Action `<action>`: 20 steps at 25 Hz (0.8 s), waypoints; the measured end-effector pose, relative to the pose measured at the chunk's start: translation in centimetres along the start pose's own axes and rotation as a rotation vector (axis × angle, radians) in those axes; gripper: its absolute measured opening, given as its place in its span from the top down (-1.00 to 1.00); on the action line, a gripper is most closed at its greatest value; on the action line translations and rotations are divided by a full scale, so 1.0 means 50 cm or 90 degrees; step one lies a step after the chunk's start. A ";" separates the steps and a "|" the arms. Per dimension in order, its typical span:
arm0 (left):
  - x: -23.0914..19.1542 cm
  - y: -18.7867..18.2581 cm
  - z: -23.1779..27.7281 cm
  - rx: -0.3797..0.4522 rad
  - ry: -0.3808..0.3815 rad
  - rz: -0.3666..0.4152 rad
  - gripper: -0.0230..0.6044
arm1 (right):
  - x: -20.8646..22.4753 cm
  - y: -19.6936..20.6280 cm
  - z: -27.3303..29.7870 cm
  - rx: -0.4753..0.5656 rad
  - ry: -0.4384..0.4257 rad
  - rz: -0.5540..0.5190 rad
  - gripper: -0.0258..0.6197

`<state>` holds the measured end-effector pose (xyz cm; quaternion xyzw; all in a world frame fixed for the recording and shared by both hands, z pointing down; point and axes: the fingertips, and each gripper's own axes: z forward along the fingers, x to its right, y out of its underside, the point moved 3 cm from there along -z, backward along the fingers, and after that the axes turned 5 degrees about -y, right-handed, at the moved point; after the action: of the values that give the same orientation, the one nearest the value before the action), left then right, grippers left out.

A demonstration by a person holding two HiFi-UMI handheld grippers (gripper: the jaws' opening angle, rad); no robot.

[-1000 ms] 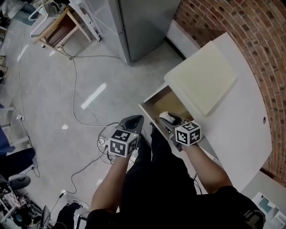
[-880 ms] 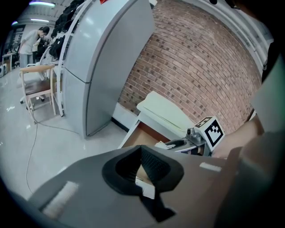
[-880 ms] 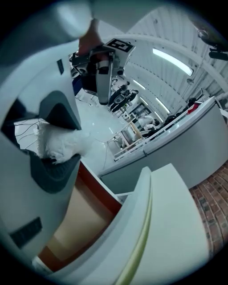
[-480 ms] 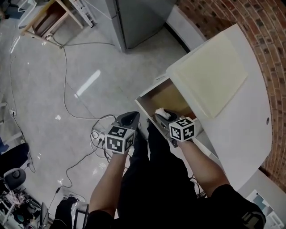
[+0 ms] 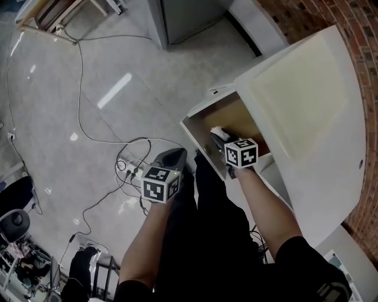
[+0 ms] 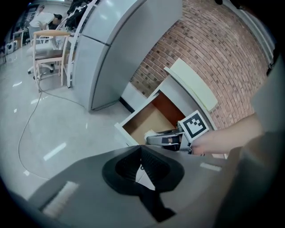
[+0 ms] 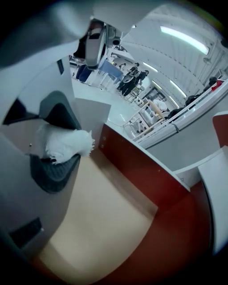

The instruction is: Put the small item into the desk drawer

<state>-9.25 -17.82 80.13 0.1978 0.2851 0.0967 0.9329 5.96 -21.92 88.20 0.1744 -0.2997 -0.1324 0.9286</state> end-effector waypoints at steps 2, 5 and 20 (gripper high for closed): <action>-0.007 0.018 0.006 -0.008 -0.001 -0.008 0.89 | 0.013 0.007 0.015 -0.013 0.008 -0.007 0.42; -0.021 0.034 0.014 -0.015 -0.006 -0.015 0.89 | 0.027 0.022 0.039 -0.043 0.015 -0.031 0.42; -0.045 0.040 0.016 -0.011 -0.013 -0.029 0.89 | 0.046 0.054 0.099 -0.120 0.037 -0.038 0.32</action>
<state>-10.76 -16.90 82.68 0.1843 0.2795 0.0756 0.9393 5.17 -21.50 94.25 0.0989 -0.2538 -0.1826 0.9447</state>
